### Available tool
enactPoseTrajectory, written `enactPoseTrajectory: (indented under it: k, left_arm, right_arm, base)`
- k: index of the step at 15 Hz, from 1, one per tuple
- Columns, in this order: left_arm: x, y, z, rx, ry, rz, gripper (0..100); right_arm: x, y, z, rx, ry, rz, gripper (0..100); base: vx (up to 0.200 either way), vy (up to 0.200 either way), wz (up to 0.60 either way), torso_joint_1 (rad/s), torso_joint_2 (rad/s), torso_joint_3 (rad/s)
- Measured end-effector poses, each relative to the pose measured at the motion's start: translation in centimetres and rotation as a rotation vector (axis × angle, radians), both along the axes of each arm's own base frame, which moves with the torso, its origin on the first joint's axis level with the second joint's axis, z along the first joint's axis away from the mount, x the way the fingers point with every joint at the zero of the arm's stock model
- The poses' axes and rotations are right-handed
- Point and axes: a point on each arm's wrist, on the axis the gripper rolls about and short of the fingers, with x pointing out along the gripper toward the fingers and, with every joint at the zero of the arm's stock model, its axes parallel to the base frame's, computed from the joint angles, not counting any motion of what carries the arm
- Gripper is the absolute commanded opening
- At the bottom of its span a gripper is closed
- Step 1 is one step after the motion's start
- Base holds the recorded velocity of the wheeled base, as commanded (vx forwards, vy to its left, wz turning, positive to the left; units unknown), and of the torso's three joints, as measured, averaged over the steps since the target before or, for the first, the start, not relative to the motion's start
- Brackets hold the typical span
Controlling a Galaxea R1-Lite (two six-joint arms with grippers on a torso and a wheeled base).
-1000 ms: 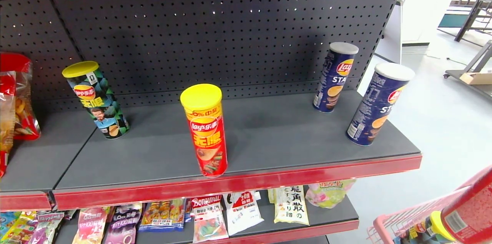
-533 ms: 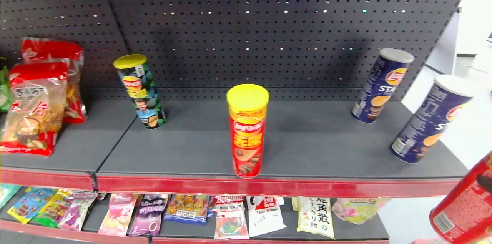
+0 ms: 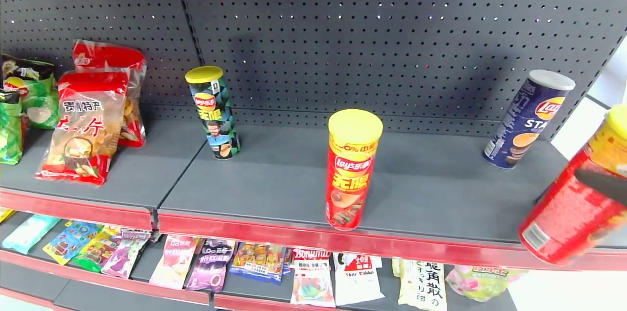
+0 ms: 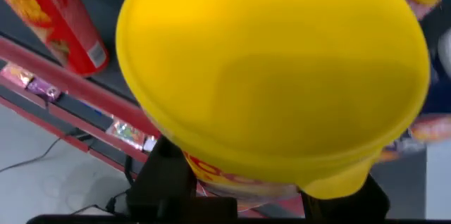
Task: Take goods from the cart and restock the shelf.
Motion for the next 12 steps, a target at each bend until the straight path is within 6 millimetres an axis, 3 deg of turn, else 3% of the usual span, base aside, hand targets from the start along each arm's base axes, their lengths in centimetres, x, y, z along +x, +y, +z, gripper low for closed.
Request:
enactPoseTrajectory:
  k: [2, 4, 12]
  left_arm:
    - [-0.2, 0.1, -0.4, 0.007, -0.014, 0.031, 100]
    - [-0.4, 0.1, -0.6, 0.004, -0.025, 0.044, 100]
    - [-0.5, 0.2, -0.7, 0.008, -0.039, 0.057, 100]
  right_arm:
    - [3.4, 1.3, 1.2, 0.014, -0.055, 0.061, 0]
    - [6.6, 2.9, 1.0, 0.017, -0.067, 0.117, 0]
    - [16.2, 8.4, 0.7, 0.014, -0.042, 0.233, 0]
  base:
    - [0.000, 0.000, 0.00, 0.000, 0.00, 0.000]
    - [0.000, 0.000, 0.00, 0.000, 0.00, 0.000]
    - [0.000, 0.000, 0.00, 0.000, 0.00, 0.000]
